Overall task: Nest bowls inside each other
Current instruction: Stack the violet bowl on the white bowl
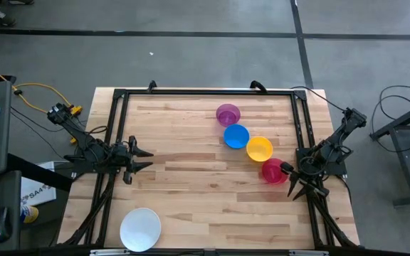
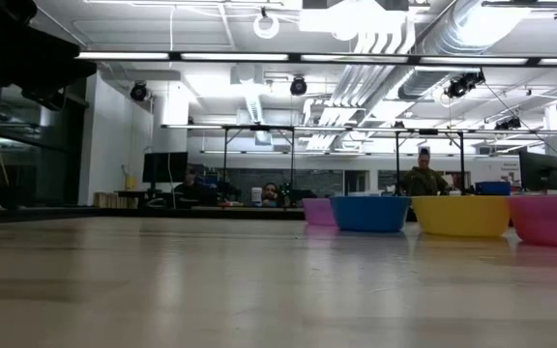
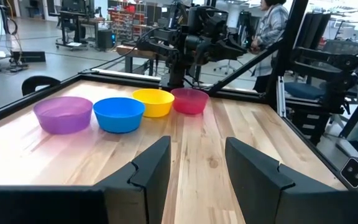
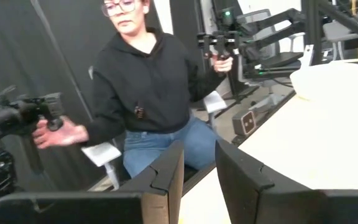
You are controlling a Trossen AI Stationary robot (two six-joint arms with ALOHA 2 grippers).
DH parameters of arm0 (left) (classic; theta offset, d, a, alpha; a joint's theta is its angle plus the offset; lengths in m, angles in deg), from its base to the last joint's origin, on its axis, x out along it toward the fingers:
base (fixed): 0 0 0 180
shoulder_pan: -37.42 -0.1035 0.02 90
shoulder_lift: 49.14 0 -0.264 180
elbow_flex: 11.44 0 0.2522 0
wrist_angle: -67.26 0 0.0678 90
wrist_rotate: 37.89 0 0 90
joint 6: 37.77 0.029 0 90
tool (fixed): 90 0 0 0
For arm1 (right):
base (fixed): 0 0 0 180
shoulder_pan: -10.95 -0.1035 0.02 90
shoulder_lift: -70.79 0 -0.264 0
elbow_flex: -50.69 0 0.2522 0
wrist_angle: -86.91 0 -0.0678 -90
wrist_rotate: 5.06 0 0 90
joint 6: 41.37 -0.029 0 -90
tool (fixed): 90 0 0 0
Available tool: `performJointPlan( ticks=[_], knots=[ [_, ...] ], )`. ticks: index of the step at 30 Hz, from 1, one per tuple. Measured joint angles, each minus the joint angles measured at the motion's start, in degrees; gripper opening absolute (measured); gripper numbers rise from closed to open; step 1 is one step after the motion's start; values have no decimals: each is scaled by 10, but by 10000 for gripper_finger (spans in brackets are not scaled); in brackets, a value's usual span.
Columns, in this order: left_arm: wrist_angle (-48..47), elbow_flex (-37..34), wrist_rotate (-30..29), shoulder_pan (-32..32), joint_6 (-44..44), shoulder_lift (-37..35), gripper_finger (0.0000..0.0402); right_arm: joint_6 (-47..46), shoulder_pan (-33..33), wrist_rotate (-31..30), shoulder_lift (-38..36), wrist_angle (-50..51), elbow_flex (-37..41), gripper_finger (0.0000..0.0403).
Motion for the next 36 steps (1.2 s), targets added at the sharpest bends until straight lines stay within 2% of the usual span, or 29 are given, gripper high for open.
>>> performJointPlan(
  ticks=[7,10,15,19,27,36],
  knots=[
    [0,0,0,0,0,0,155,1,0,4,0,-1,0,87],
    [0,1,0,0,-2,0,155,49,0,-15,0,-18,0,87],
    [0,1,1,0,-4,0,155,156,0,-76,5,-130,0,87],
    [-14,2,2,0,-19,0,155,209,0,-83,5,-236,0,87],
    [-21,2,-8,0,-35,0,155,160,0,-89,5,-337,0,87],
    [-21,2,-33,0,-45,0,155,100,0,-87,5,-324,0,87]
  ],
)
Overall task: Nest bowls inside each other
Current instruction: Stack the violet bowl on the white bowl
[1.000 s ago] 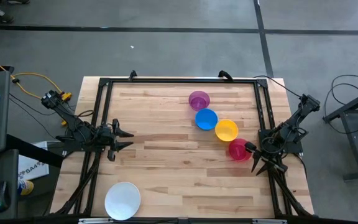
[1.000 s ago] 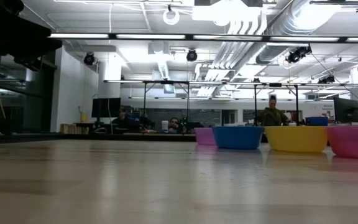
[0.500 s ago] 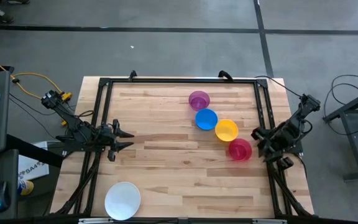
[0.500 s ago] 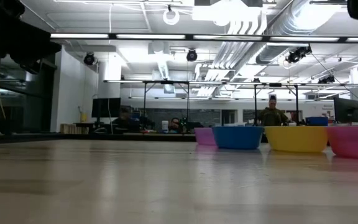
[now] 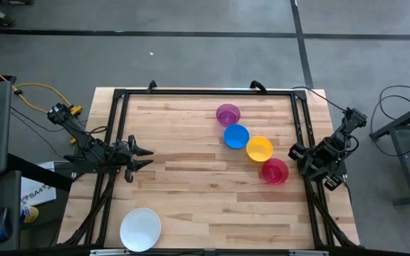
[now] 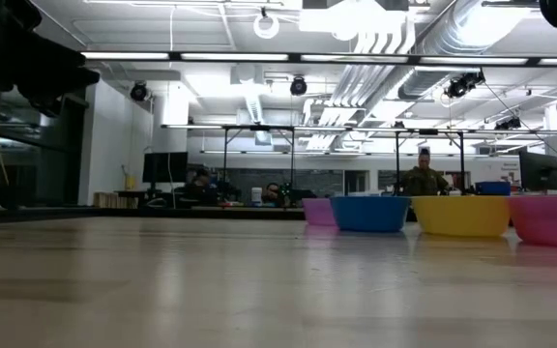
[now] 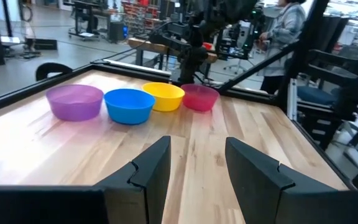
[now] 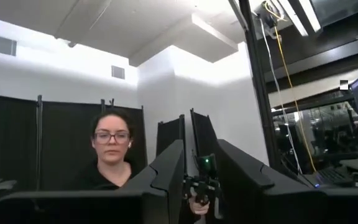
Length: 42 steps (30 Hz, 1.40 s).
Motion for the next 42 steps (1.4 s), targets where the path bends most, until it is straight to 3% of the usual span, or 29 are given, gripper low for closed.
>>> performJointPlan(
  ticks=[5,7,12,14,19,26,31,36,42],
  knots=[
    [-6,4,-22,0,0,0,155,37,0,-31,0,29,0,87],
    [-5,12,-23,0,1,0,154,41,0,-112,0,62,0,87],
    [-19,38,-23,0,10,13,154,-4,5,-410,23,138,0,87],
    [-26,49,-29,0,11,27,154,-14,10,-462,34,151,0,87],
    [-36,88,-33,0,18,84,154,-19,28,-464,50,150,0,87],
    [-38,169,-24,-24,35,218,154,-68,62,-450,78,149,0,87],
    [-48,224,77,-111,33,337,154,-85,97,-397,114,114,-2,87],
    [-24,271,133,-205,66,446,154,-55,135,-350,159,117,-45,87],
    [83,301,281,-310,148,525,154,-40,185,-339,227,217,-128,87]
  ],
)
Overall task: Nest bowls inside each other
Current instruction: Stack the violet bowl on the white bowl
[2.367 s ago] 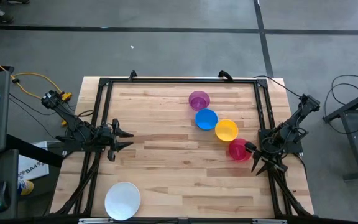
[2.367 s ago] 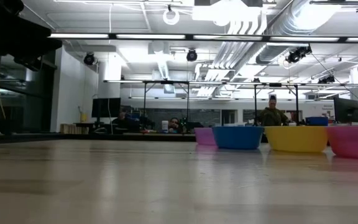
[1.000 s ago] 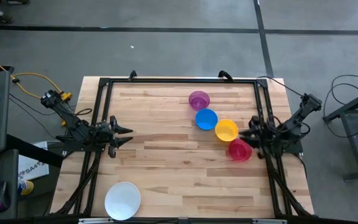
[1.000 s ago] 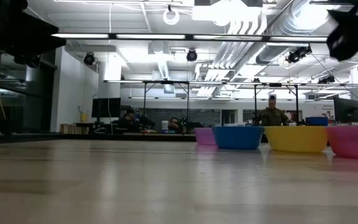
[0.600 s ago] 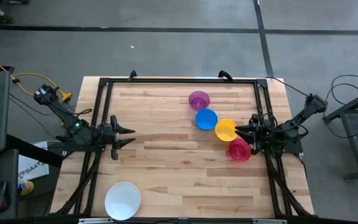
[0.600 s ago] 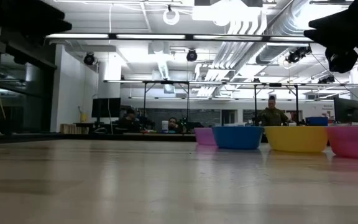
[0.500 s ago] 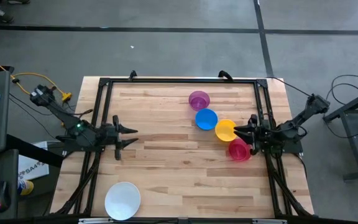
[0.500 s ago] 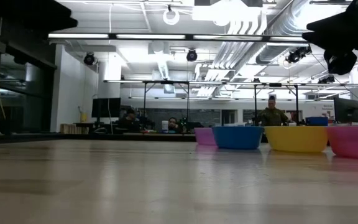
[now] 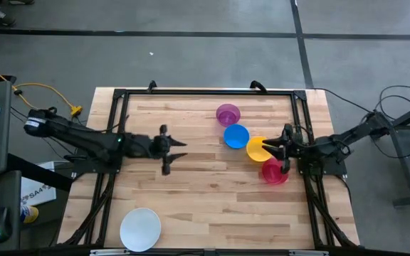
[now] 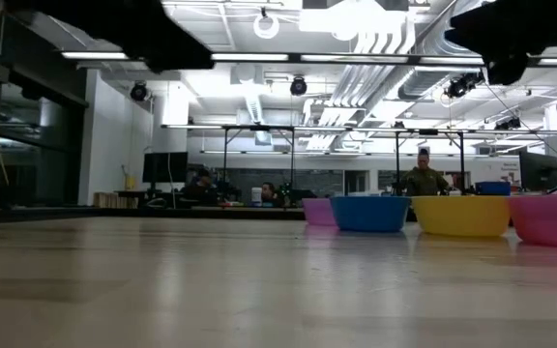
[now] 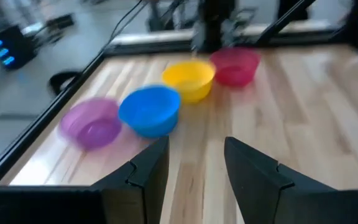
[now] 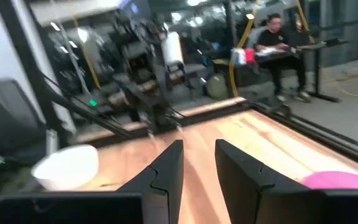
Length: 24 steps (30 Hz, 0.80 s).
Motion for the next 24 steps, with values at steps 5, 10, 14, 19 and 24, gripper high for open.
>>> performJointPlan(
  ticks=[5,10,14,19,24],
  knots=[
    [41,1,125,-91,23,15,154,-20,47,20,59,105,-64,87],
    [47,1,271,-181,66,18,154,-22,102,72,107,170,-118,87],
    [50,1,366,-247,88,18,154,-22,154,129,141,197,-146,87],
    [53,1,421,-311,97,32,154,-34,222,201,191,206,-164,87],
    [69,1,427,-340,80,82,154,-43,296,251,249,206,-185,87]
  ],
)
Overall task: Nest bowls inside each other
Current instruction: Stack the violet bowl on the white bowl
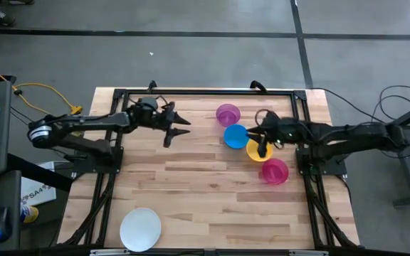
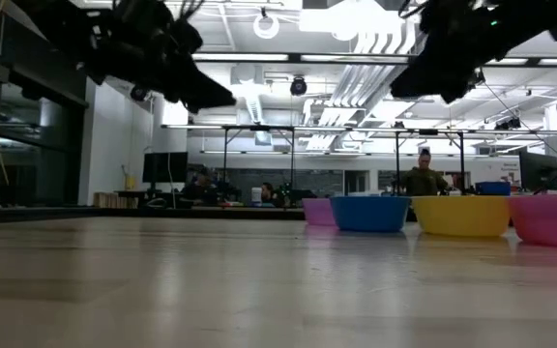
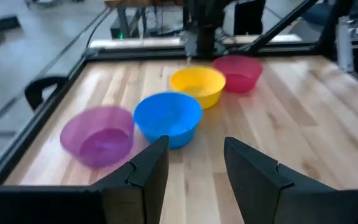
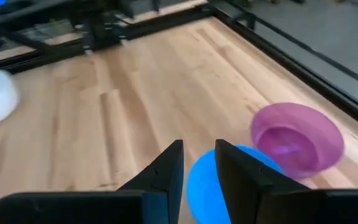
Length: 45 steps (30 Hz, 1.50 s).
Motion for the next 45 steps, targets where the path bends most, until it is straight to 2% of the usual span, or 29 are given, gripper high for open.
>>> performJointPlan(
  ticks=[5,9,16,24,32,45],
  knots=[
    [72,3,-16,1,-31,58,154,-11,74,15,73,3,-43,87],
    [72,21,-23,2,-58,83,154,-24,131,16,141,27,-91,87],
    [71,39,-26,2,-69,87,154,-39,208,37,267,77,-167,87],
    [45,40,-46,2,-63,86,154,-39,260,68,376,127,-233,87],
    [22,40,-55,2,-58,86,154,-51,293,70,424,193,-275,87],
    [22,39,-56,2,-58,86,154,-64,309,118,434,197,-278,87]
  ],
)
